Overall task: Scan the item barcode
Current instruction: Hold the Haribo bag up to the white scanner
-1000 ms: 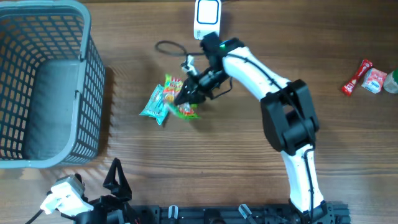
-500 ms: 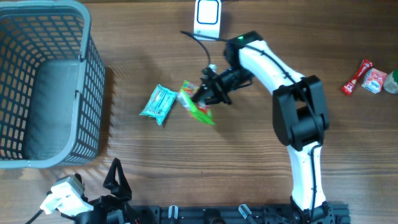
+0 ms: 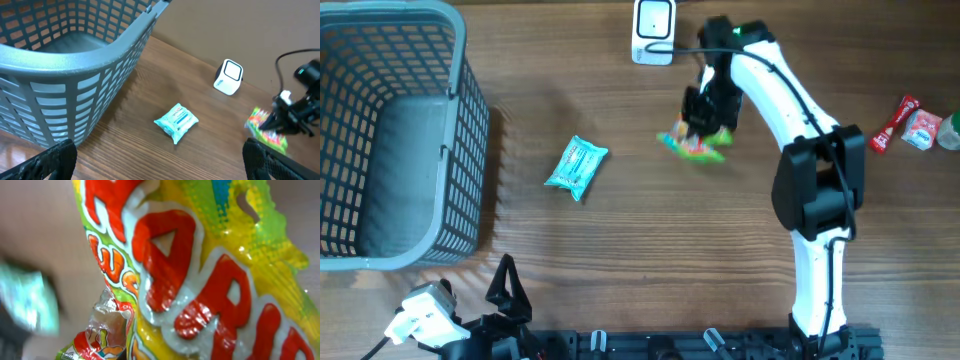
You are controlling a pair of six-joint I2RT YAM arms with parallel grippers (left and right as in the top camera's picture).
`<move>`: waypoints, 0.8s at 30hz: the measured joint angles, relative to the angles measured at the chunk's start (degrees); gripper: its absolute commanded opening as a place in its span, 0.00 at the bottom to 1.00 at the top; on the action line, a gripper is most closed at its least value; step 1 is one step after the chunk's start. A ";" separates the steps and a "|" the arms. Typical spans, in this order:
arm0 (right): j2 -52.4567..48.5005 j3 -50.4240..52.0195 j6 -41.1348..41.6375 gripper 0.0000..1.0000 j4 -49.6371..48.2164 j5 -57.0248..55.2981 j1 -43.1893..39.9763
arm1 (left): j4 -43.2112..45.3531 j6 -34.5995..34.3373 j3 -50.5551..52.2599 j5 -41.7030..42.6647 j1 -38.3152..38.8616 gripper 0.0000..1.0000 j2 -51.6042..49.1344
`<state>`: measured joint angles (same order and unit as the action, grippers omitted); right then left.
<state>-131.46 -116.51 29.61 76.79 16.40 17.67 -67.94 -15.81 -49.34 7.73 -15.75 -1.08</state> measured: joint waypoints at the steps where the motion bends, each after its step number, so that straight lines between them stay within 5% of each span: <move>1: 0.76 -1.09 2.10 0.05 -5.22 -3.58 0.02 | 0.00 0.00 0.00 0.00 0.00 1.00 0.00; 13: -0.22 -2.64 6.38 0.05 -54.25 -29.03 4.74 | 0.04 0.00 0.00 -0.02 0.00 1.00 0.02; 18: -7.02 -2.69 4.61 0.05 -61.44 -34.82 4.74 | -0.02 0.00 0.00 0.00 0.00 1.00 0.02; 24: -7.41 -2.69 0.44 0.05 -59.23 -39.45 6.73 | 0.00 0.00 0.00 0.00 0.00 1.00 0.02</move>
<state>-138.87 -119.20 30.04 17.56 -23.05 24.40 -67.94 -15.81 -49.34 7.73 -15.75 -1.06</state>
